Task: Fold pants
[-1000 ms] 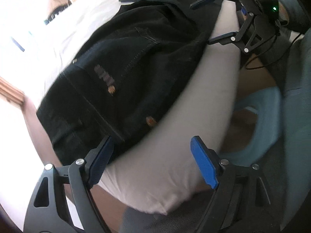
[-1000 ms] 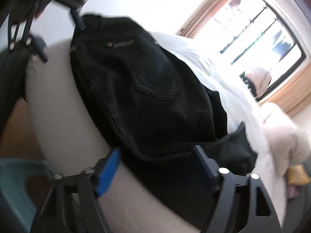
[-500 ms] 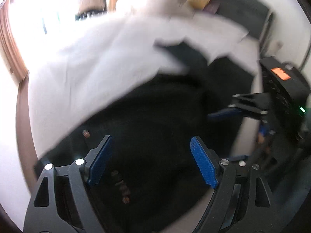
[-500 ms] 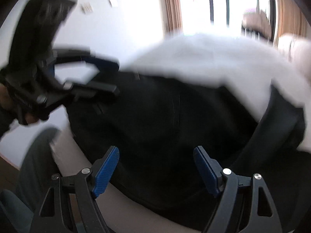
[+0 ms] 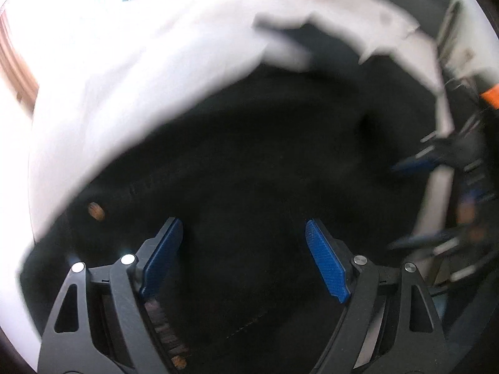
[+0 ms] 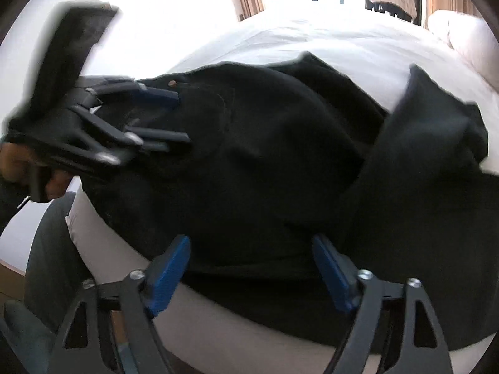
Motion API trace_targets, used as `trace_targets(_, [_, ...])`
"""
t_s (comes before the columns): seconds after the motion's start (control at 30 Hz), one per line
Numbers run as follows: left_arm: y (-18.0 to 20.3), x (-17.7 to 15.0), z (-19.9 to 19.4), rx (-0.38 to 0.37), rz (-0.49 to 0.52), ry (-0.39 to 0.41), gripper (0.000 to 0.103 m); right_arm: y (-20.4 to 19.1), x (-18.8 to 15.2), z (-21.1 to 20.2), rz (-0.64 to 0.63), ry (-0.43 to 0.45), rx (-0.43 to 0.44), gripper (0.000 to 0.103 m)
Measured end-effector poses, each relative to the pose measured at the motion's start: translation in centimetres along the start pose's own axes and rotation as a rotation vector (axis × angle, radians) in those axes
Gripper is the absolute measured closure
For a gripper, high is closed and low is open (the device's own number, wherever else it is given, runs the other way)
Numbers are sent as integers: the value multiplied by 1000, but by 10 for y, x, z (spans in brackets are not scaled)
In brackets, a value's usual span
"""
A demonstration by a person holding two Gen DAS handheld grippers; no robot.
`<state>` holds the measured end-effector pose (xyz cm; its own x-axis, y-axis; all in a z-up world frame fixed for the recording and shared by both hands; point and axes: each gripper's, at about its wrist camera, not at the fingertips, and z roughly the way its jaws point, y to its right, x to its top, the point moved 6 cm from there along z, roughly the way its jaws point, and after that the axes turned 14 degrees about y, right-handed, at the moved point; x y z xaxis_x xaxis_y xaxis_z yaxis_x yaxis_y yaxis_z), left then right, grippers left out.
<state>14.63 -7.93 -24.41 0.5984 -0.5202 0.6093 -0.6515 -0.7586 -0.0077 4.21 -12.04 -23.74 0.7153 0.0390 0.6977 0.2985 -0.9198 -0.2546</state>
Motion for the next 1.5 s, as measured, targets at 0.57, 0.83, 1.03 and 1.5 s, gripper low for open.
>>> trace_targets(0.57, [20, 40, 32, 114, -71, 98, 20, 205, 215, 63, 100, 31, -412, 30])
trace_targets(0.83, [4, 21, 26, 88, -93, 117, 20, 252, 193, 125, 168, -144, -520, 35])
trace_targets(1.03, [-3, 1, 8, 88, -94, 129, 19, 264, 197, 139, 203, -139, -517, 44])
trace_targets(1.5, [-10, -4, 0, 95, -94, 127, 19, 269, 205, 85, 335, -10, -433, 98])
